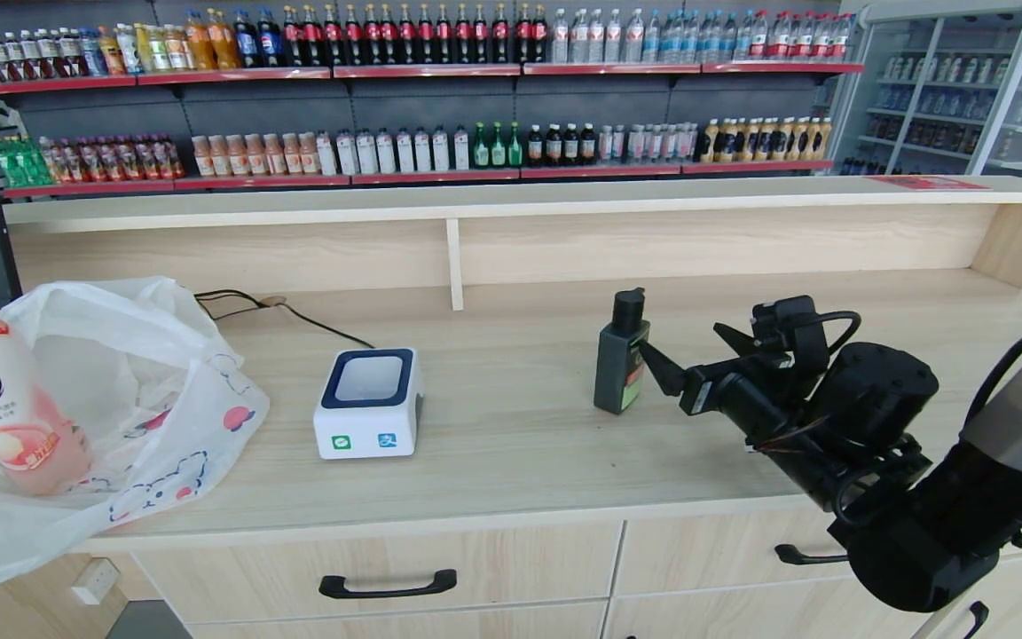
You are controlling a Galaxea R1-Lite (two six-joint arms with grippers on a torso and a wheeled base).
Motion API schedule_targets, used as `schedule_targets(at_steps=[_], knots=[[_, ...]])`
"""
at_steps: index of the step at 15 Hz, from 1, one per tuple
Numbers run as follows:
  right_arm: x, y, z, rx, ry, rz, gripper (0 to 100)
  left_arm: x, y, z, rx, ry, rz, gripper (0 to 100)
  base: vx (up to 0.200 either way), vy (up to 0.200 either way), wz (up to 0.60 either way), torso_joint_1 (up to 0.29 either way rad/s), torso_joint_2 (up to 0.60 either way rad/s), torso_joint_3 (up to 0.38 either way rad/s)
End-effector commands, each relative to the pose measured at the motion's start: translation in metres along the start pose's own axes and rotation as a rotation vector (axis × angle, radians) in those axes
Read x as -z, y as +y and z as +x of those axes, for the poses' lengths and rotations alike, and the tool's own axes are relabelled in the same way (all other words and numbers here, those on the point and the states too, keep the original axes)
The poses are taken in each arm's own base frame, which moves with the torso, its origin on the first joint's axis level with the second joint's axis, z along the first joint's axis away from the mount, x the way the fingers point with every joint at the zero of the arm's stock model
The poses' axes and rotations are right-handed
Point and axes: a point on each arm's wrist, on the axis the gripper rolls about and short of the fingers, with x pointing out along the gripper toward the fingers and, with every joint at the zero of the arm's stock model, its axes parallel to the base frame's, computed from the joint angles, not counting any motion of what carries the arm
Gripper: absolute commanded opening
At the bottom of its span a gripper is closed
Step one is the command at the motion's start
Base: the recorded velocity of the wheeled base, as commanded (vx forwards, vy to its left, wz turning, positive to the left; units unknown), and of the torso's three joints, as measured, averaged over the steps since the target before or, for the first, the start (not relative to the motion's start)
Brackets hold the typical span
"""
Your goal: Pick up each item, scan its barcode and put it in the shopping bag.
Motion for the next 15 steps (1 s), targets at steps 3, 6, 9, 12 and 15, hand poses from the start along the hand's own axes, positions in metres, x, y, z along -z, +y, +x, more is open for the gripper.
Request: schedule_targets(at_steps=[3, 6, 9, 12, 15], knots=[[0.003, -0.007, 0.002, 0.020, 0.006, -0.003, 100, 0.000, 0.000, 0.000, 0.000, -0.001, -0.001, 100, 0.000, 0.000, 0.00, 0.000, 0.00, 0.000], [0.005, -0.012, 0.005, 0.031, 0.003, -0.023, 100, 0.000, 0.000, 0.000, 0.000, -0.001, -0.001, 100, 0.000, 0.000, 0.00, 0.000, 0.00, 0.000], [0.009, -0.011, 0.007, 0.027, 0.015, -0.023, 100, 0.000, 0.000, 0.000, 0.000, 0.001, -0.001, 100, 0.000, 0.000, 0.00, 0.000, 0.00, 0.000], [0.011, -0.013, 0.012, 0.031, 0.008, -0.020, 100, 0.000, 0.000, 0.000, 0.000, -0.001, -0.001, 100, 0.000, 0.000, 0.00, 0.000, 0.00, 0.000], [0.016, -0.012, 0.014, 0.023, 0.018, -0.020, 100, 0.000, 0.000, 0.000, 0.000, 0.001, -0.001, 100, 0.000, 0.000, 0.00, 0.000, 0.00, 0.000]])
